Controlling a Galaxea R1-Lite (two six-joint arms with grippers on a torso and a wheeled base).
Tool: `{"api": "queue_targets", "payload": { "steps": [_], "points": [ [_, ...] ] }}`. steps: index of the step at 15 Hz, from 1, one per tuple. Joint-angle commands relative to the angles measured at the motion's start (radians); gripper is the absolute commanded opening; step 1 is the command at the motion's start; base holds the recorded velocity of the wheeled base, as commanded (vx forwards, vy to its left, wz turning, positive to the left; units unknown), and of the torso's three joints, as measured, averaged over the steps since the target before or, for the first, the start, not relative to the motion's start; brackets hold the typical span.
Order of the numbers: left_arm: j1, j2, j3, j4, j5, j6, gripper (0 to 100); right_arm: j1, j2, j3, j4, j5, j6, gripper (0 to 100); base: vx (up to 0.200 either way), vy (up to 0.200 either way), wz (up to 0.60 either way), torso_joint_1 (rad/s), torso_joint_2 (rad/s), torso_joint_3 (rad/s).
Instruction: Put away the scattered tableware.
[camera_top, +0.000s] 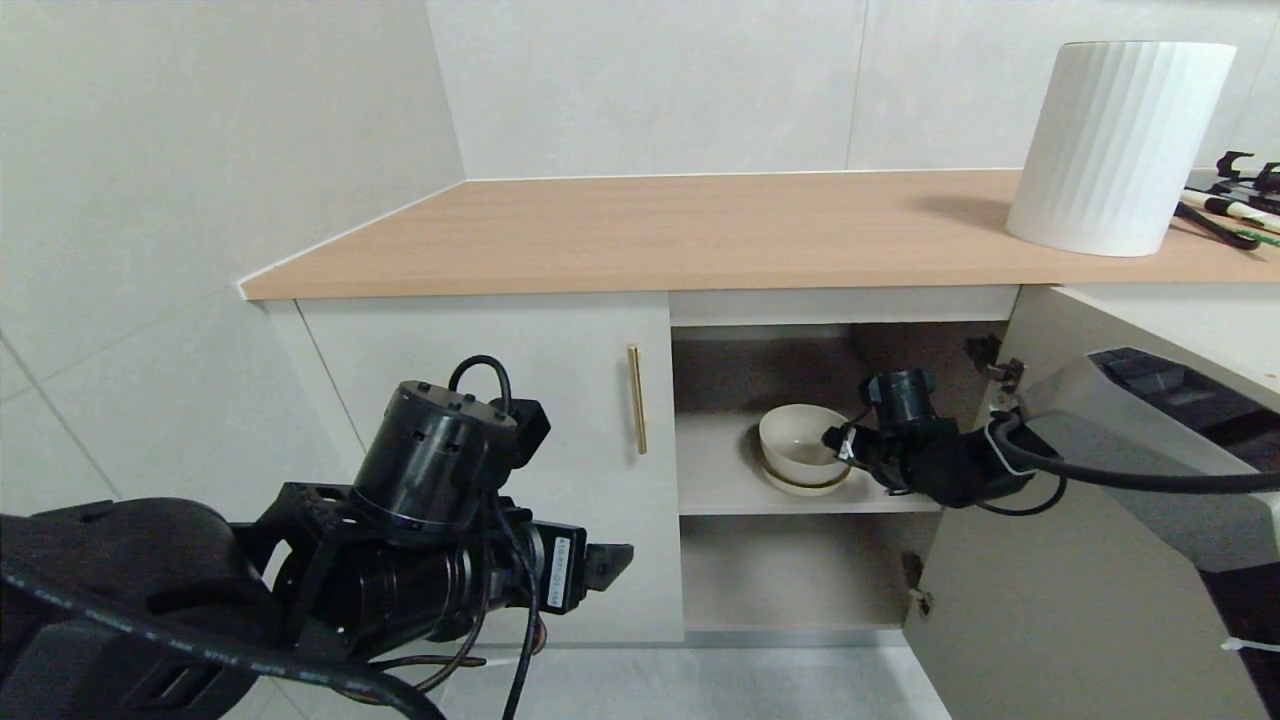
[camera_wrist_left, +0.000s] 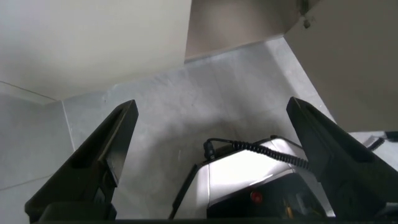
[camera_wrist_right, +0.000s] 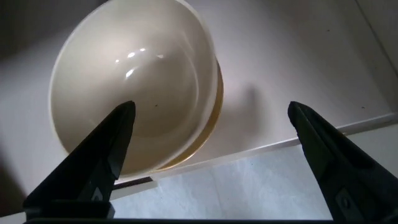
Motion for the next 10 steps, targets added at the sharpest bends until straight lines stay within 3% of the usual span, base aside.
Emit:
{"api": "queue_targets", "payload": {
  "steps": [1,4,7,10],
  "points": [
    [0.033,-0.056,-0.010,-0.001,-0.001,-0.025,100,0.031,-0.110,0.085,0.030,0.006,-0.003,100,0.000,0.000,0.00,0.000,0.00,0.000],
    [0.121,-0.214,-0.007,0.010,-0.005,-0.027,100,0.079,-0.400,0.306,0.145,0.088,-0.009,100,0.000,0.000,0.00,0.000,0.00,0.000],
    [0.159,-0.395,0.038,0.066,-0.007,-0.022,100,0.134,-0.687,0.485,0.237,0.188,-0.061,100,0.000,0.000,0.00,0.000,0.00,0.000],
    [0.193,-0.495,0.062,0.165,-0.010,-0.024,100,0.165,-0.882,0.626,0.295,0.194,-0.113,100,0.000,0.000,0.00,0.000,0.00,0.000]
  ]
}}
